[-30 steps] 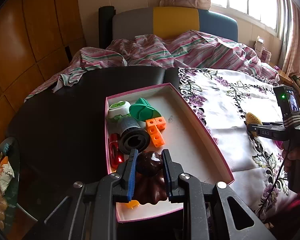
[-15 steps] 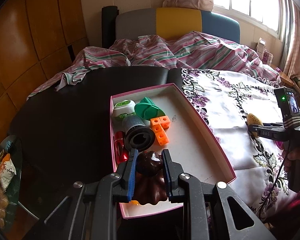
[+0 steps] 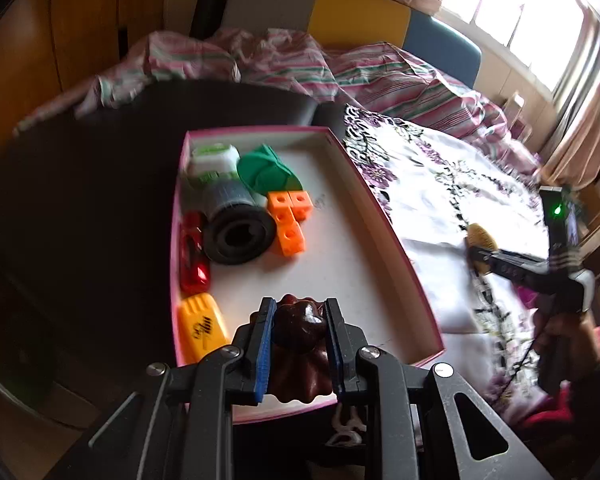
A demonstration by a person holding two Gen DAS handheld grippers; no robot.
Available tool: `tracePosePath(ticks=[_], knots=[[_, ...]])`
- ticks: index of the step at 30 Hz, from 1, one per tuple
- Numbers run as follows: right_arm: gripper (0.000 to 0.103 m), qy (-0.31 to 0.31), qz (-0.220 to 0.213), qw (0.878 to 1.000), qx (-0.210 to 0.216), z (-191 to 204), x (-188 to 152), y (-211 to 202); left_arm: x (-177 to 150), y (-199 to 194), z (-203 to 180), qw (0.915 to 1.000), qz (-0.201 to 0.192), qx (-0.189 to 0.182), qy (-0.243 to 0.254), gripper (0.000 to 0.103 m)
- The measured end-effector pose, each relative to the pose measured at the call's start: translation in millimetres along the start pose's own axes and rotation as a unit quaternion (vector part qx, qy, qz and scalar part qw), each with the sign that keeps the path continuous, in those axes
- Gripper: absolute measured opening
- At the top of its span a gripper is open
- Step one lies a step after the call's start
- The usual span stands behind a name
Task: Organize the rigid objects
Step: 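Carry the pumpkin toward the tray with left tool while right tool holds yellow oval, then lower the brown pumpkin into the tray and open the left tool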
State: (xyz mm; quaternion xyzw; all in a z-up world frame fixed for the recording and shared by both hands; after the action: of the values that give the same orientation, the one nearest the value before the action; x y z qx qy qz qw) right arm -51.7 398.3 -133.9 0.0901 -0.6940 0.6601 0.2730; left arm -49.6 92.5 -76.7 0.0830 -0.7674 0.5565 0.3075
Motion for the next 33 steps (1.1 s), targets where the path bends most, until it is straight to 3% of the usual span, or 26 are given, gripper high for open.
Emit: tracePosePath(ticks=[6,15,17,20,24,33], knots=[[0.030,-0.003,0.001,1.000,0.001,-0.9,1.2,0.7,-1.7,8.9,5.7,0.9994,0.005,-0.029,-0.017,0.024],[0.030,-0.008,0.001,1.000,0.002,-0.3,0.9,1.1,26.9,34.2,8.4,0.9995,-0.009,0.029,0.001,0.024],[0.030,-0.007,0.001,1.000,0.002,-0.1,1.2,1.6,31.5,38.2,14.8,0.9995,-0.006,0.024,-0.018,0.024],[0.030,-0.007,0.001,1.000,0.003,-0.2,1.2,2.0,34.9,38.8,21.4,0.9988,-0.015,0.043,-0.020,0.030],[0.029,-0.010,0.004,1.000,0.004,1.1,1.2,3.9,35.0,30.5,25.7,0.9972,-0.036,0.064,-0.015,0.052],[0.029,-0.013,0.002,1.000,0.002,1.5,0.4,3.7,36.8,8.8,18.5,0.9938,-0.069,0.087,0.014,0.053]])
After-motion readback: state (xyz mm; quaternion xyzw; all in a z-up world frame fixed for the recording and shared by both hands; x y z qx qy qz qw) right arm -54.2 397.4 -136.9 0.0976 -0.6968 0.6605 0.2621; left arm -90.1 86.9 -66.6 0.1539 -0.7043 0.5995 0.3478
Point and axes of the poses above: each gripper's, at about its wrist camera, not at the fingertips, and y roughly the way its jaws point, z to its left, x to its top, the point moved 4 cm from there along y, roughly the way its jaws point, and after that the axes turned 2 degrees about y, right-handed, at the moved point
